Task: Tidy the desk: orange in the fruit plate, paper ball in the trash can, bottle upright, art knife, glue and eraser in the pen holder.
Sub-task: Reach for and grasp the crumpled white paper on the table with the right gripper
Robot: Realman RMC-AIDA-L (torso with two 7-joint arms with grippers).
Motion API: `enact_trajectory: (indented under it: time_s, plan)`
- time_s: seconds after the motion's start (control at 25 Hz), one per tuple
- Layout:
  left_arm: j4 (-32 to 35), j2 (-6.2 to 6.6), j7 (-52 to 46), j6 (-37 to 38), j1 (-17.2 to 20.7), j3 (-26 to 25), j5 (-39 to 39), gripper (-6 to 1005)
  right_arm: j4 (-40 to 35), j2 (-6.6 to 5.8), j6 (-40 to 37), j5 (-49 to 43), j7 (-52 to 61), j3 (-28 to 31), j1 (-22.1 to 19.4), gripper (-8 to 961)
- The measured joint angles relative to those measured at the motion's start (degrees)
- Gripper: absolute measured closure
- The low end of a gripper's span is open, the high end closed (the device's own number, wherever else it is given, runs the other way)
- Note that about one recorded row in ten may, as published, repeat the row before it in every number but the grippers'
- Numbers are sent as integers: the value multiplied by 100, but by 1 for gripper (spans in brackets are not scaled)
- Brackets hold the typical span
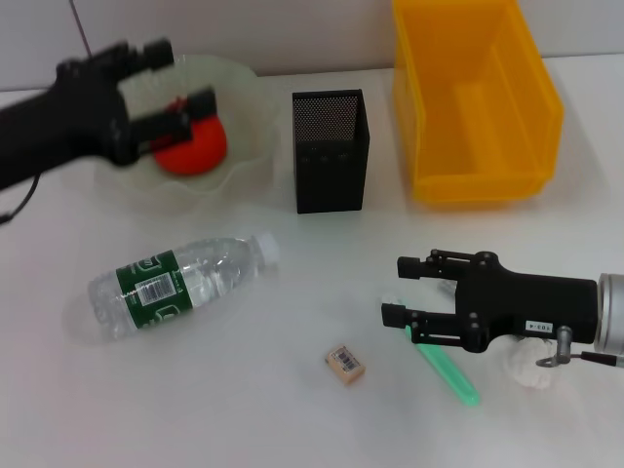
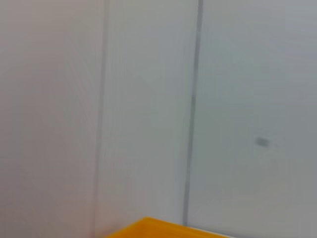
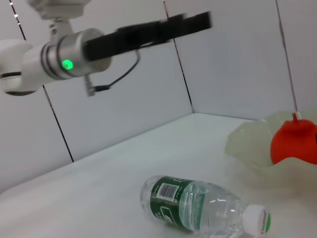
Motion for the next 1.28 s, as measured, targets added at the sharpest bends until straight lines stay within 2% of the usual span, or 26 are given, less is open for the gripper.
enact_trajectory:
  time_s: [0.24, 0.4, 0.48, 0.6, 0.64, 0.76, 1.04, 1.28]
  plan:
    - [52, 56, 231, 1050, 207, -45, 507, 213, -304, -28, -32, -25, 180, 0, -39, 244]
    - [56, 38, 379, 1603, 290, -49, 753, 213, -679, -48, -94, -182, 528, 1, -42, 243]
    - [59, -16, 418, 1889, 302, -39, 948, 213, -948, -48, -107, -324, 752, 0, -47, 243]
    - [59, -56, 487, 1989, 309, -27, 1049, 213, -1325, -40, -111, -544, 1067, 0, -48, 243]
    - [27, -174, 654, 2055, 336, -38, 1206, 213, -1481, -34, -126, -657, 1194, 0, -48, 243]
    - [3, -222, 724, 2051, 356, -50, 1273, 213, -2070, -16, -206, -1204, 1832, -3, -27, 243]
    - [-156, -259, 983, 2028, 402, -48, 1274, 213, -3048, -7, -274, -2111, 3066, -20, 16, 244]
    - [-244, -275, 1061, 2019, 402, -22, 1293, 213, -3917, 4, -684, -2770, 3930, -46, 37, 245]
